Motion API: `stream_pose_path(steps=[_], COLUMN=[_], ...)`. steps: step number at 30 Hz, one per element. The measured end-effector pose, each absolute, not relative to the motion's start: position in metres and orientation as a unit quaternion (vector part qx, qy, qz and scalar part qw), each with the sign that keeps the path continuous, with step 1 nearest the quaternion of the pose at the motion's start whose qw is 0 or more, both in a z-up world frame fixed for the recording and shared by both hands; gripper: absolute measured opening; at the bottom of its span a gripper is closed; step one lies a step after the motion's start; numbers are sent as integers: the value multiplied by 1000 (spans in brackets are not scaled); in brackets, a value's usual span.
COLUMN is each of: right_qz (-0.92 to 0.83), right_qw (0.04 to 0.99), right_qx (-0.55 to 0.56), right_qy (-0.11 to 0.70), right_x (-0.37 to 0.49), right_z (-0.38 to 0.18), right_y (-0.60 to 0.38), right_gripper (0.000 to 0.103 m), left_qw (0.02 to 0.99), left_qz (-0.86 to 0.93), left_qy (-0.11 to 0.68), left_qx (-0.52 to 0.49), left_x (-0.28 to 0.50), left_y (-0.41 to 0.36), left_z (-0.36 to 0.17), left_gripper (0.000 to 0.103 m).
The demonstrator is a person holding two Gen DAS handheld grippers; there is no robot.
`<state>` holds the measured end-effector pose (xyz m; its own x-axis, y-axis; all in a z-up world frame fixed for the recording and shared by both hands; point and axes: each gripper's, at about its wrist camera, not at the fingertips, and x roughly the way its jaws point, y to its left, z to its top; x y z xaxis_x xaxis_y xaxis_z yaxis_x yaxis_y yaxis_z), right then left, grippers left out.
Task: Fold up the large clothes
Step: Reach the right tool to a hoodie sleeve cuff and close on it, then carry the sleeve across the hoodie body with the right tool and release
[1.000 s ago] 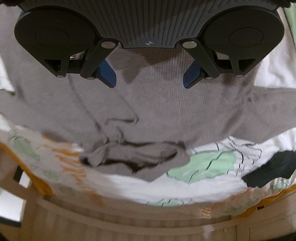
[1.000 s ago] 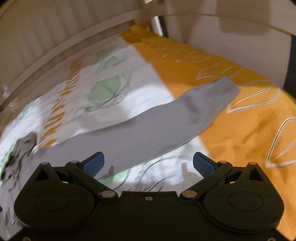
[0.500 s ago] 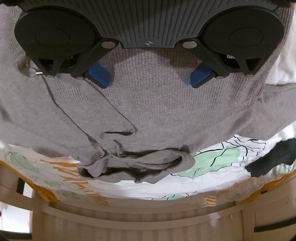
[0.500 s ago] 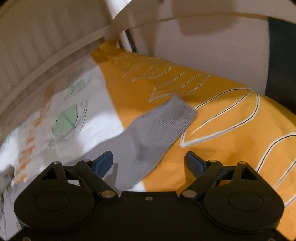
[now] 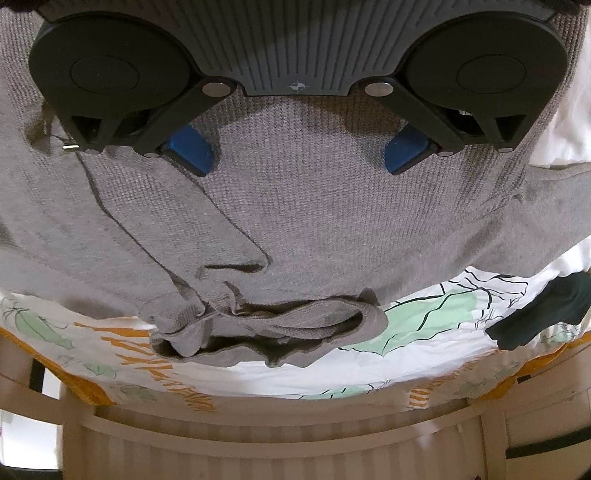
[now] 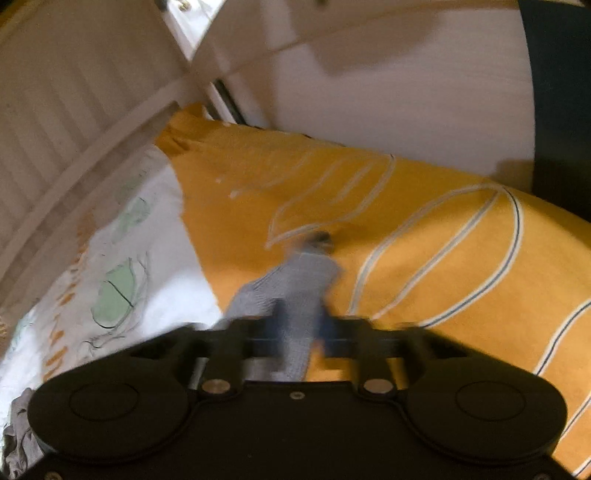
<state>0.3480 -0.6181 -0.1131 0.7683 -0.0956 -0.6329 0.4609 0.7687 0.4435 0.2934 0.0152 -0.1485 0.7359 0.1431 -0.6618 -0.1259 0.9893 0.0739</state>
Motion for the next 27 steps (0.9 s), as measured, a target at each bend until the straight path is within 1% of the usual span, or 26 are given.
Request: stream_pose_path(steps=[5,11,17,22,27], right_qz=[-148,-95,-14,63,139], right_qw=[905,924,934,934,927], right_qx=[281,244,222,223,221], right_qy=[282,279,279,272,269], right_x=[343,351,361,370,375], right_z=[-87,-37,10,37,50], right_y=[-602,-555,-478,-400,-321], right_gripper=[16,16,16,16,16], left_qw=[932,931,928,915,910], left_qz=[72,71,67,36,31], left_qy=[356,357,367,401,408], left_qx=[12,10,2,-10,-63], left_x=[294,294,297,300,282], left_y=[16,16,19,32,66], left_z=[-149,-149,-146,-133,-117], left_gripper=[103,103,103,101,99])
